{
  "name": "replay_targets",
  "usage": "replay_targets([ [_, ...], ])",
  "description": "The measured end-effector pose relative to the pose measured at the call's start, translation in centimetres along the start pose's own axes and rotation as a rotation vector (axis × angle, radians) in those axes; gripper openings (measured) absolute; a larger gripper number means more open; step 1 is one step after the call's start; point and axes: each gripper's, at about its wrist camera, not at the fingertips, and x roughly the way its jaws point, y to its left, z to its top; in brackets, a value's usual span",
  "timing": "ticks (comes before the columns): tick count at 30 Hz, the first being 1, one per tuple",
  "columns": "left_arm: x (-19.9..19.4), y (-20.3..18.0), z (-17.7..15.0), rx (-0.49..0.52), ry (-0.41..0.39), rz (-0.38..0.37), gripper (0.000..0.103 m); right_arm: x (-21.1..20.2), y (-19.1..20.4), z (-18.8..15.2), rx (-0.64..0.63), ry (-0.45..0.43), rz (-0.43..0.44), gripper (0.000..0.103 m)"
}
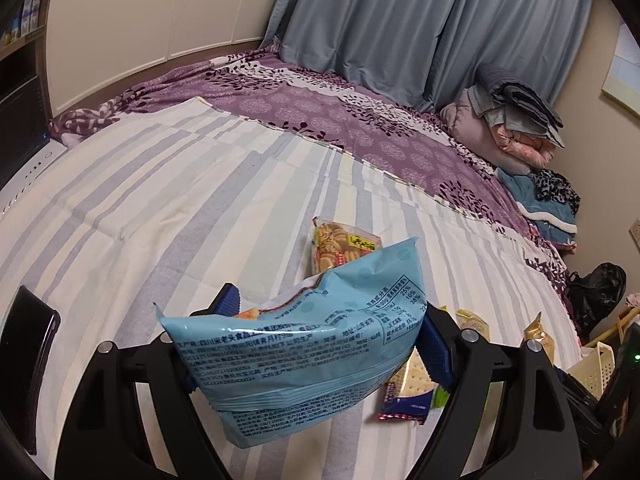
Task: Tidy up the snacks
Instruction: 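Lift and carry the blue packet and tan bag toward the beige basket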
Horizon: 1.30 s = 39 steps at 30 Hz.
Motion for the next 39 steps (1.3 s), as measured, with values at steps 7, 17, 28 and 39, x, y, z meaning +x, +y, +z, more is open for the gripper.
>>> replay_targets([
  [7, -1.7, -1.9, 0.3, 0.041, -0.026, -0.030, 0.083, -4.3, -0.7, 0.4, 0.013, -0.089, 0.004, 0.052],
  [17, -3.9, -5.4, 0.2, 0.107, -0.046, -0.087, 0.083, -10.9, -4.7, 0.1, 0.089, -0.215, -0.067, 0.052],
  [28, -5.9, -9.9, -0.5, 0.191, -0.057, -0.146, 0.083, -16.7, -11.2, -2.6, 0.213, -0.308, -0.179, 0.052],
  [39, -7.3, -13.5, -1.5, 0.260, -0.059, -0.171, 0.083, -19.1, -17.9, -6.3, 0.365, -0.330, -0.296, 0.052],
])
